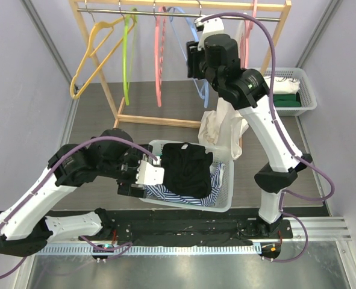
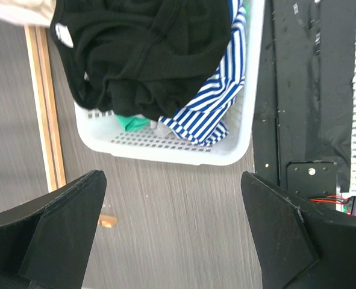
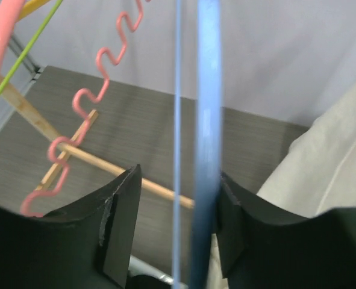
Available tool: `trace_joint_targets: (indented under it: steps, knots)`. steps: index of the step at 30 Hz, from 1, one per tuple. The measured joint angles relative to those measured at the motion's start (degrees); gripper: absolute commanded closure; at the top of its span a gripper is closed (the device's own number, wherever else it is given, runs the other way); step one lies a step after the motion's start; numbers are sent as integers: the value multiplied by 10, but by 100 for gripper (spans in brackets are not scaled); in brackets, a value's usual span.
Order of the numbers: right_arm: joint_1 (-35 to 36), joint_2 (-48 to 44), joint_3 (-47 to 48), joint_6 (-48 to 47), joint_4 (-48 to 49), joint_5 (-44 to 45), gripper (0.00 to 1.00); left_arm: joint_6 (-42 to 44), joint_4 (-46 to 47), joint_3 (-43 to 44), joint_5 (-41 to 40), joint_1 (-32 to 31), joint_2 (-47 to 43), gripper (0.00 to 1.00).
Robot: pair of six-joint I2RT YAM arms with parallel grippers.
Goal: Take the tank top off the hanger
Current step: Place the hanger at the clothesline.
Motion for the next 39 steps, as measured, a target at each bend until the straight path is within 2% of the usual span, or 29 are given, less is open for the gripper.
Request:
trace_joint_targets:
  steps: [1, 2, 5, 7, 12, 17, 22, 25, 30, 34, 39]
  knots:
    - [5, 0, -3, 0, -1, -2, 37, -2, 2, -5, -8, 1, 0, 0]
    - [10, 0, -5, -2, -3, -4, 26, -3, 3, -10, -13, 2, -1, 0]
    - [18, -10, -24, -3, -3, -7, 8, -17, 18, -25, -43, 9, -2, 0]
    - [21, -30, -53, -3, -5, -10, 0, -29, 31, -30, -62, 14, -2, 0]
    - [20, -112, -102, -7, -13, -10, 0, -42, 54, -30, -90, 19, -1, 0]
    - [20, -234, -142, -9, -9, 11, 0, -44, 61, -30, -97, 19, 5, 0]
    - [20, -341, -228, -24, 7, 83, 0, -48, 72, -30, -106, 25, 10, 0]
    - [17, -372, -270, -37, 20, 130, 0, -56, 85, -31, -118, 31, 11, 0]
    - [9, -363, -301, -50, 28, 180, 0, -60, 104, -31, -131, 36, 17, 0]
    - [-5, -335, -313, -51, 30, 181, 2, -60, 106, -31, -131, 37, 19, 0]
    - [-49, -306, -316, -42, 31, 153, 14, -61, 106, -31, -131, 41, 19, 0]
